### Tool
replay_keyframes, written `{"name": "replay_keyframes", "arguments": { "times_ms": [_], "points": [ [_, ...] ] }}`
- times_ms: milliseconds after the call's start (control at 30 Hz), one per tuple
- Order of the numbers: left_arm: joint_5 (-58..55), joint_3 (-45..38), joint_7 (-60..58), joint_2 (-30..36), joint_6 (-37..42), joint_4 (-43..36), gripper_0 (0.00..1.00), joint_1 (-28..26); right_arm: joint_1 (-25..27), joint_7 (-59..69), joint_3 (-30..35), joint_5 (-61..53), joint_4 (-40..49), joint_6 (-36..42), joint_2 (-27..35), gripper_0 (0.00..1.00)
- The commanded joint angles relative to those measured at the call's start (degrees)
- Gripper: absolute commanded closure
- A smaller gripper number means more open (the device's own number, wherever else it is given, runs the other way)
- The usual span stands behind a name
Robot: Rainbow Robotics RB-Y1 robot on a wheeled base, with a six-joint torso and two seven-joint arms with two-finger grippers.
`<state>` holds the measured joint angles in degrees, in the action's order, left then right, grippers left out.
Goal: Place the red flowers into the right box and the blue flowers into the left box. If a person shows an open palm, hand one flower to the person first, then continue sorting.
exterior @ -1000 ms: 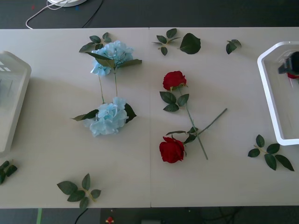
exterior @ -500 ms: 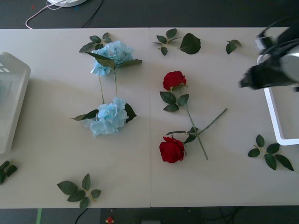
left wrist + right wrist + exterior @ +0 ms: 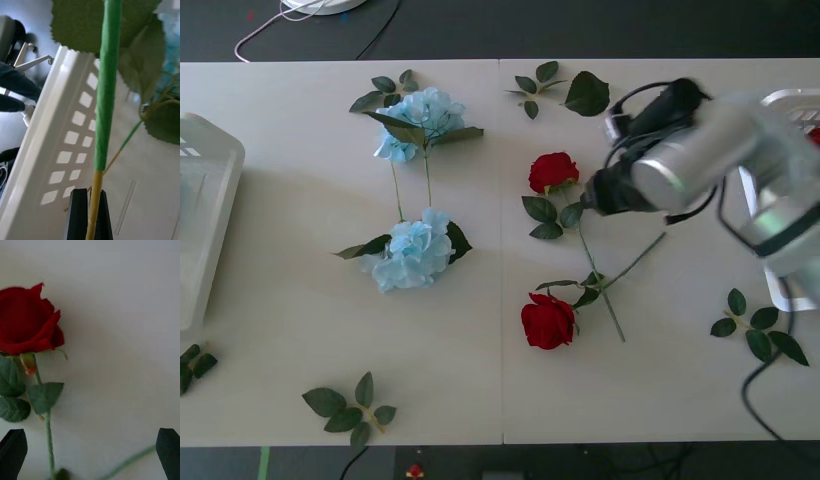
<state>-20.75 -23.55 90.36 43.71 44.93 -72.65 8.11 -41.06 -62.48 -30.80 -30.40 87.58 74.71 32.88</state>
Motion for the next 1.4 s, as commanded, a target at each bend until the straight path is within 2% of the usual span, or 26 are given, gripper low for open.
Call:
{"name": "replay_keyframes", "arguments": {
  "times_ms": [33, 267, 300, 333, 367, 400, 433, 900, 933, 967, 1000, 1033, 1067, 1400],
  "points": [
    [0.7, 2.1, -3.8, -0.1, -2.6, -0.4, 1.00, -1.8, -4.4, -2.8, -1.9, 4.5, -5.4, -0.6, -4.5, 0.00],
    [0.7, 3.2, -4.2, -2.1, -6.4, -0.5, 0.99, -1.8, -5.7, -4.8, -2.0, 7.4, -14.1, -6.9, -9.0, 0.00],
    [0.7, 3.2, -4.2, -2.3, -6.4, -0.5, 0.93, -1.8, -6.0, -5.2, -2.1, 7.4, -15.5, -8.1, -9.6, 0.00],
    [0.7, 3.2, -4.3, -2.4, -6.5, -0.5, 0.75, -1.8, -6.1, -5.4, -2.2, 7.4, -16.0, -8.6, -9.9, 0.00],
    [0.7, 3.2, -4.4, -2.6, -7.1, -0.5, 0.31, -1.8, -6.4, -5.6, -2.4, 7.5, -17.2, -9.7, -10.4, 0.00],
    [0.6, 3.2, -4.4, -2.7, -7.1, -0.5, 0.05, -1.8, -6.6, -5.9, -2.6, 7.5, -18.1, -10.6, -11.0, 0.00],
    [0.5, 3.2, -4.4, -2.8, -7.1, -0.5, 0.00, -1.8, -6.7, -6.0, -2.6, 7.5, -18.6, -11.0, -11.2, 0.00],
    [-0.8, 3.2, -4.9, -3.7, -7.7, -0.5, 0.00, -1.8, -8.5, -6.3, -5.5, 7.3, -26.3, -19.1, -13.8, 0.00],
    [-1.0, 3.1, -5.0, -3.9, -7.6, -0.5, 0.00, -1.8, -8.5, -6.3, -5.7, 7.3, -26.6, -19.4, -13.9, 0.10],
    [-1.1, 2.8, -5.1, -4.1, -7.7, -0.5, 0.00, -1.8, -8.5, -6.2, -5.7, 7.1, -26.7, -19.5, -13.9, 0.54],
    [-1.2, 2.8, -5.2, -4.2, -7.7, -0.5, 0.00, -1.8, -8.4, -6.1, -5.7, 7.1, -26.8, -19.5, -14.0, 0.72],
    [-1.3, 2.8, -5.2, -4.2, -7.7, -0.5, 0.00, -1.8, -8.4, -6.0, -5.7, 6.8, -26.7, -19.6, -13.9, 0.97],
    [-1.4, 2.8, -5.3, -4.2, -7.7, -0.5, 0.00, -1.8, -8.4, -5.8, -5.7, 6.7, -26.8, -19.6, -13.9, 1.00],
    [-2.5, 1.8, -5.5, -4.2, -7.7, -0.5, 0.00, -1.8, -8.5, -5.7, -5.7, 5.6, -26.7, -20.5, -13.9, 1.00]
  ]
}}
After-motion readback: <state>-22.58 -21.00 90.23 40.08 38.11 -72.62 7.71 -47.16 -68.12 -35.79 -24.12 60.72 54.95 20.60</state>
